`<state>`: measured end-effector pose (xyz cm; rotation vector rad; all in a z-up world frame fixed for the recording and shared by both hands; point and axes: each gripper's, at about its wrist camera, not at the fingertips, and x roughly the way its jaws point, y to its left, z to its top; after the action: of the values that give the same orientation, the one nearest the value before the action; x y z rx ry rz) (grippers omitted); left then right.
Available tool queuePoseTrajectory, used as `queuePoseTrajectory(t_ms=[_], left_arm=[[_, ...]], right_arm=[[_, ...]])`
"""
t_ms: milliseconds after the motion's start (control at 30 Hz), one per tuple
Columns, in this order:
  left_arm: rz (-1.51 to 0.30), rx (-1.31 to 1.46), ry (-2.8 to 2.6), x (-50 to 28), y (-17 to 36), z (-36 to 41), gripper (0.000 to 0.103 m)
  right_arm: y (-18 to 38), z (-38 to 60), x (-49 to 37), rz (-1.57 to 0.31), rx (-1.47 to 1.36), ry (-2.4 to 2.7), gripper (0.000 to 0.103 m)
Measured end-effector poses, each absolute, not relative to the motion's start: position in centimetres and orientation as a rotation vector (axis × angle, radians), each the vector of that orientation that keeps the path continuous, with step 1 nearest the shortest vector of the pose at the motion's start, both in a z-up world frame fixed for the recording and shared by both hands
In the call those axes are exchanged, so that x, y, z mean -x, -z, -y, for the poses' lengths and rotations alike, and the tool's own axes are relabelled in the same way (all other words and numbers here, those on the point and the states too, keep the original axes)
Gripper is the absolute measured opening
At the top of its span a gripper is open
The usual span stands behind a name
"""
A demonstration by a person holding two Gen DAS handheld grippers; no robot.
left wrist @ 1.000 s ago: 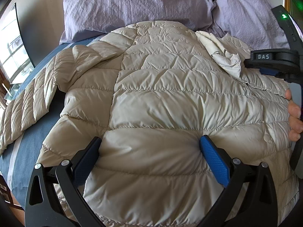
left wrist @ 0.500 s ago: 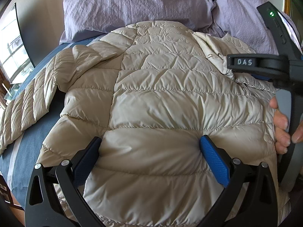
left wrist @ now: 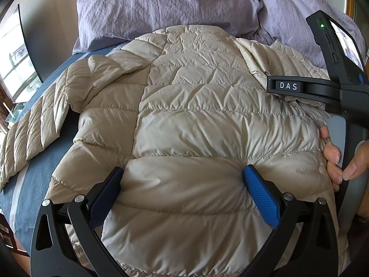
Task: Fold large clothes
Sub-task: 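Fold the sleeve across the jacket back with the right gripper and release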
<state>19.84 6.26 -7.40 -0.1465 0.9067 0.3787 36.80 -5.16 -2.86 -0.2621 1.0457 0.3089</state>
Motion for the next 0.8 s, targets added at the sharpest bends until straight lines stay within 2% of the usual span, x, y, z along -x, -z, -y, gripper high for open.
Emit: queuePoseTrajectory(t_ms=[500,800], left_arm=[[-0.893,0.168,-0.365,-19.5,7.2,-6.3,0.102],[-0.833,0.217,-0.411,-16.8,4.5,-8.7,0.102]], right_arm=[[3.2,5.3,-37.6,-1.066,0.241,-0.302,0.101],[3.3,5.3,-37.6,-1.066,0.233,-0.298,0.101]])
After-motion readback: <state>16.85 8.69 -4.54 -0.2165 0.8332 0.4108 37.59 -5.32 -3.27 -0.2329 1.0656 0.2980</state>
